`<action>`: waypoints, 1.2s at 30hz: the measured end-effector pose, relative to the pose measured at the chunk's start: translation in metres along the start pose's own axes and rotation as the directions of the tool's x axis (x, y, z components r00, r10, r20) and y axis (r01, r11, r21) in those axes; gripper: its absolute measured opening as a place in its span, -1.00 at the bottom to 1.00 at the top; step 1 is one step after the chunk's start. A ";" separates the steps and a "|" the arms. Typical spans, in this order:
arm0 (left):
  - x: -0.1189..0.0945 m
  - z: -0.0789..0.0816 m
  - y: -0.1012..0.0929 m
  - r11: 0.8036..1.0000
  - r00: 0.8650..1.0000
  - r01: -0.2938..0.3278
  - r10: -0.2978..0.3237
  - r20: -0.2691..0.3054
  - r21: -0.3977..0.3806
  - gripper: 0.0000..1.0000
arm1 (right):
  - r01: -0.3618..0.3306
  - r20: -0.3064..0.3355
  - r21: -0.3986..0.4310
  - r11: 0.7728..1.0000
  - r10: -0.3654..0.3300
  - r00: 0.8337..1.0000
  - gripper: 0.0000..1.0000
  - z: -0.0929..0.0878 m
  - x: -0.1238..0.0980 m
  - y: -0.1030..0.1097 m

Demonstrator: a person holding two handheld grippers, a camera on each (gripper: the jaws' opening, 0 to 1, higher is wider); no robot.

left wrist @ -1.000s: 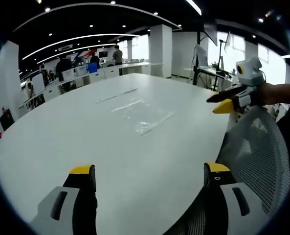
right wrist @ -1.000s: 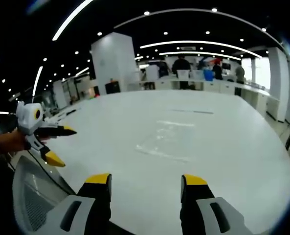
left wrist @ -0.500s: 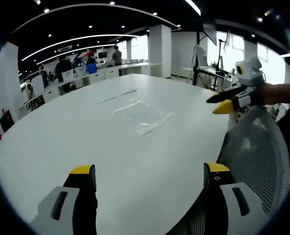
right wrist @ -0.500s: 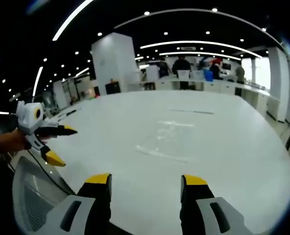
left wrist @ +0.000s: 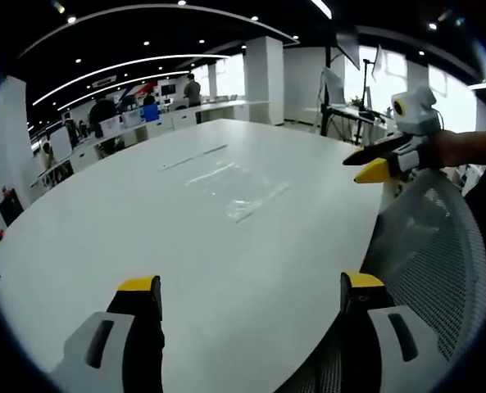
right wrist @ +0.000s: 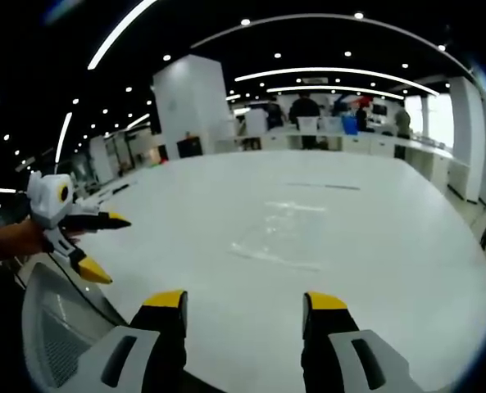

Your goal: Open the resealable bag by pulling the two sides of the seal apart until the entire bag opening is separated and visibly accessible.

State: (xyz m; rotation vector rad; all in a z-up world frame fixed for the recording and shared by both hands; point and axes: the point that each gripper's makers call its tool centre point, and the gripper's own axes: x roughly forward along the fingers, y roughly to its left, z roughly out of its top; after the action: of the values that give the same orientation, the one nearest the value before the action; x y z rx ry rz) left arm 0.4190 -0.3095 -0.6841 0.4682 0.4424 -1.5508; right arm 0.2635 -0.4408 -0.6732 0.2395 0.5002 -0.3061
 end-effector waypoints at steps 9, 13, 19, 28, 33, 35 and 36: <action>0.001 0.004 0.002 1.000 1.000 0.004 -0.004 0.007 -0.003 0.75 | 0.008 0.013 -0.007 1.000 -0.008 1.000 0.07 0.004 0.000 -0.003; 0.001 0.006 0.002 1.000 1.000 0.005 -0.005 0.009 -0.002 0.76 | 0.000 0.012 -0.011 1.000 0.000 1.000 0.07 0.005 0.003 -0.004; 0.000 0.008 0.002 1.000 1.000 0.003 -0.003 0.005 0.003 0.75 | -0.021 -0.005 -0.055 0.998 0.020 1.000 0.07 0.004 0.010 -0.002; 0.001 0.015 0.000 1.000 1.000 0.013 -0.013 0.023 0.007 0.75 | -0.060 -0.029 -0.144 0.988 0.056 0.998 0.04 0.011 0.023 -0.005; 0.001 0.017 -0.002 1.000 0.999 0.021 -0.021 0.029 0.005 0.76 | -0.085 -0.039 -0.171 0.982 0.079 0.996 0.02 0.014 0.034 -0.004; 0.001 0.017 -0.002 1.000 0.999 0.025 -0.025 0.027 0.007 0.76 | -0.089 -0.046 -0.177 0.980 0.082 0.996 0.02 0.013 0.039 -0.005; 0.002 0.016 -0.002 1.000 0.999 0.027 -0.027 0.026 0.008 0.76 | -0.097 -0.051 -0.179 0.979 0.089 0.995 0.02 0.013 0.041 -0.004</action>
State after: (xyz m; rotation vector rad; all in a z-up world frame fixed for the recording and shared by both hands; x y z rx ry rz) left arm 0.4162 -0.3196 -0.6716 0.4489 0.4243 -1.5833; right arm 0.3022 -0.4583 -0.6832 0.0918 0.5537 -0.1628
